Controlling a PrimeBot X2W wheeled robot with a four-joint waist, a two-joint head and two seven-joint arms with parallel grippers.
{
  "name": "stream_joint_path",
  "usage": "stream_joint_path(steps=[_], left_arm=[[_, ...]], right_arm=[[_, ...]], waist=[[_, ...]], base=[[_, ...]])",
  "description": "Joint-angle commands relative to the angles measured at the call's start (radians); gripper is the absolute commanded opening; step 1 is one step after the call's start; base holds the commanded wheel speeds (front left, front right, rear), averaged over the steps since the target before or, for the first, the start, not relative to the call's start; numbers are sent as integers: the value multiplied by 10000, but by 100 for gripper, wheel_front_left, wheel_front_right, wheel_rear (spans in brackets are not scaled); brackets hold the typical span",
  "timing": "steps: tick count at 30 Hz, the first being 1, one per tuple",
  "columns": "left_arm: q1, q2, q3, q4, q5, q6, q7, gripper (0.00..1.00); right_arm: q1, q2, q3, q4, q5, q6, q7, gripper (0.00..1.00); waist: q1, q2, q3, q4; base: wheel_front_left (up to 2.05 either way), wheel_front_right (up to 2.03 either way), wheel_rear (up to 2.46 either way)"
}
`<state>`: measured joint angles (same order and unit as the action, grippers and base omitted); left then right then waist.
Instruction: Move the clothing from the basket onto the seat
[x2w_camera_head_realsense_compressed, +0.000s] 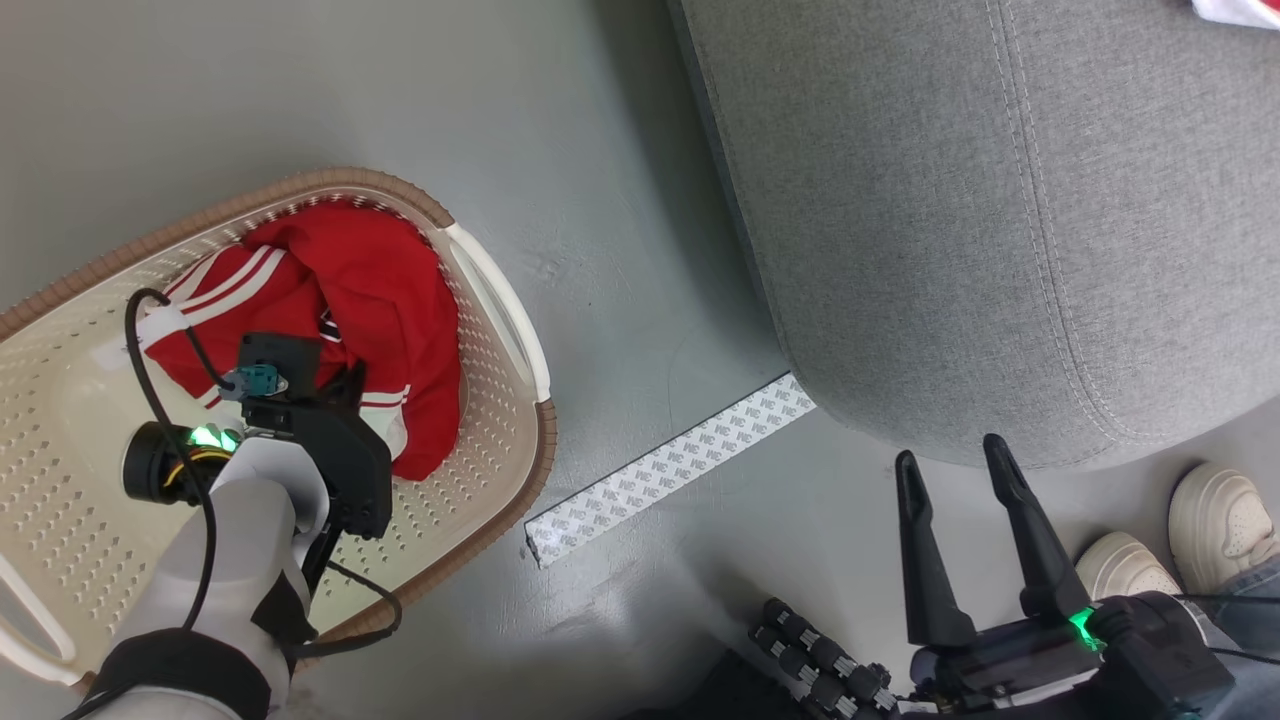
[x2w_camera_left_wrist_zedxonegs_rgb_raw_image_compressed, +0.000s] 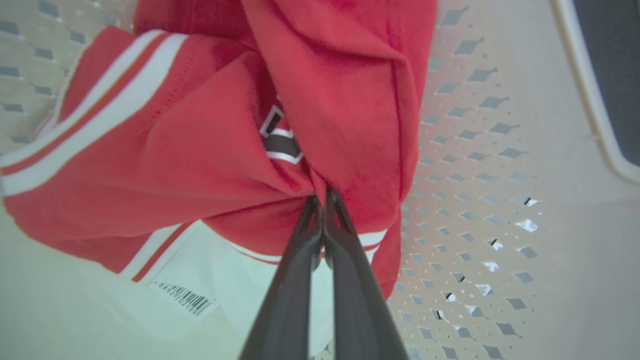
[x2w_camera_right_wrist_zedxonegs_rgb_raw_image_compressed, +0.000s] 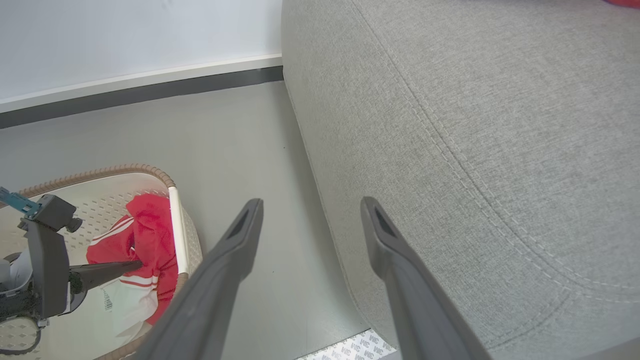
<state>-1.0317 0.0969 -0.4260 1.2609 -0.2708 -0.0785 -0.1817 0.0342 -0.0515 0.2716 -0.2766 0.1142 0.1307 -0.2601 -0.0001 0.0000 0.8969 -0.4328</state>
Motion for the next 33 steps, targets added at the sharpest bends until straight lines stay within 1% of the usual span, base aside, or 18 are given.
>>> stream_joint_path(steps=[1,5,9,12,19,24,29,33], left_arm=[[-103,63,-18,92,3,-58,-52,0],[-60,246,27,139,-127,-34,-242,0],[168,455,314,157,-400,49,-467,0],[403,266,183,93,-383,-72,-607,0],[917,-226,175,-393,-777,-267,-800,0],[1578,-421,59,-966,-1083,-382,-844,0],[2300,-493,-213,-2065,-1602,-420,-859,0],[2917,-473,-590,-3015,-2064,-298,-854,0]], right_arm=[[-35,41,27,18,50,1,-39,100],[-477,41,279,223,103,1,-39,100],[-1170,41,574,570,233,1,-41,100],[-1477,29,547,914,159,-1,-38,100],[-1926,20,467,1778,-100,-1,-40,100],[-1603,14,289,2343,-423,-1,-40,100],[-1254,11,239,2659,-640,-1,-40,100],[-958,-8,326,2923,-814,-1,-41,100]], waist=[[1,0,-17,-10],[1,0,-191,-85],[1,0,-602,-223],[1,0,-1268,119],[1,0,-2883,1009],[1,0,-4392,1690],[1,0,-5731,2324],[1,0,-6654,2753]], base=[[0,0,0],[0,0,0],[0,0,0],[0,0,0],[0,0,0],[0,0,0],[0,0,0],[0,0,0]])
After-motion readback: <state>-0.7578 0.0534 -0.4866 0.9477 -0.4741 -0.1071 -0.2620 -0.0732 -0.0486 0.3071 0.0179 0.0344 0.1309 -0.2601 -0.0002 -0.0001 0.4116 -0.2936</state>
